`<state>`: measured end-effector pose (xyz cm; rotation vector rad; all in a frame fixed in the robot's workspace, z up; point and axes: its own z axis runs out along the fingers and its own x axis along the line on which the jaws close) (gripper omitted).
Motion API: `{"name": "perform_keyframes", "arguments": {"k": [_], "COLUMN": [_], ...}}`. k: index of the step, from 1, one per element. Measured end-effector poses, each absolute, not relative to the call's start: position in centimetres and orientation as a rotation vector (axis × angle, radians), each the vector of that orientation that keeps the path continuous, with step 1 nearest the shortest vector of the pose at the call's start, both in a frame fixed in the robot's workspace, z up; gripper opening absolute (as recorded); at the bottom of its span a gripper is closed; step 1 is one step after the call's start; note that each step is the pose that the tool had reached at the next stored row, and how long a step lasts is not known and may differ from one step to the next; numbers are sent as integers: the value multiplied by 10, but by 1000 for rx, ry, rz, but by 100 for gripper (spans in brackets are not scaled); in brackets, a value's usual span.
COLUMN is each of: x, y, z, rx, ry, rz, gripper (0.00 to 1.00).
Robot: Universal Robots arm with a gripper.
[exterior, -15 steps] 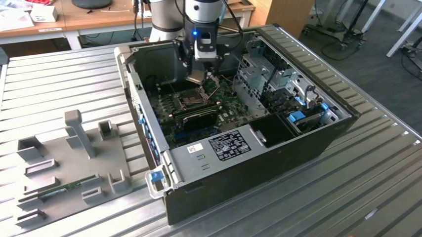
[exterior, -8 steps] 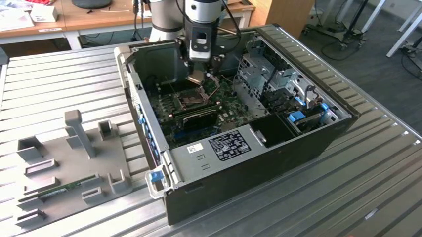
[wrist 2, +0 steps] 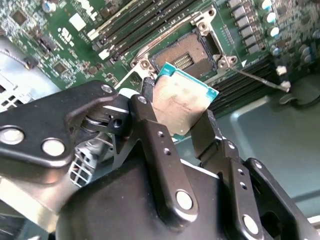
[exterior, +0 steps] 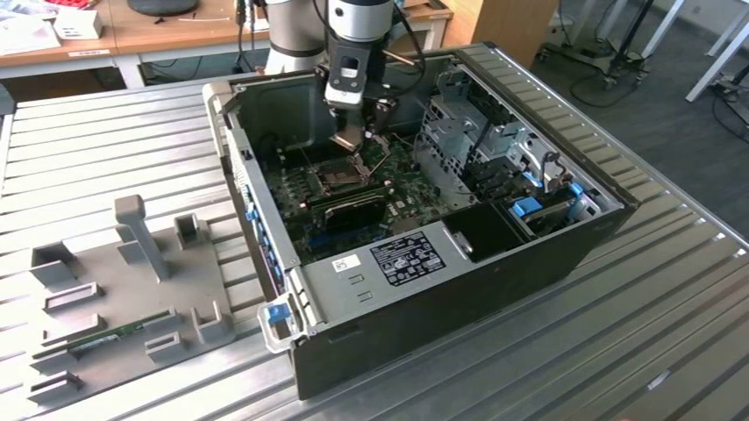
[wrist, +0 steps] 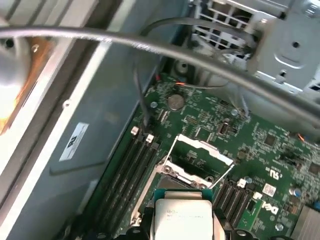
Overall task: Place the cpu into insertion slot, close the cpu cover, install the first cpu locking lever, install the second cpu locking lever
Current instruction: 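Place the cpu into insertion slot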
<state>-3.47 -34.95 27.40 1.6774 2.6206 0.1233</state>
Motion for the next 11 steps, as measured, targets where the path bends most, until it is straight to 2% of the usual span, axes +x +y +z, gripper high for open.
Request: {"name": "perform_keyframes", "arguments": {"k": [11], "x": [-35], "y": [-349], "z": [273], "rx": [1901], "ry": [2455], "rz": [119], "gripper": [54]}}
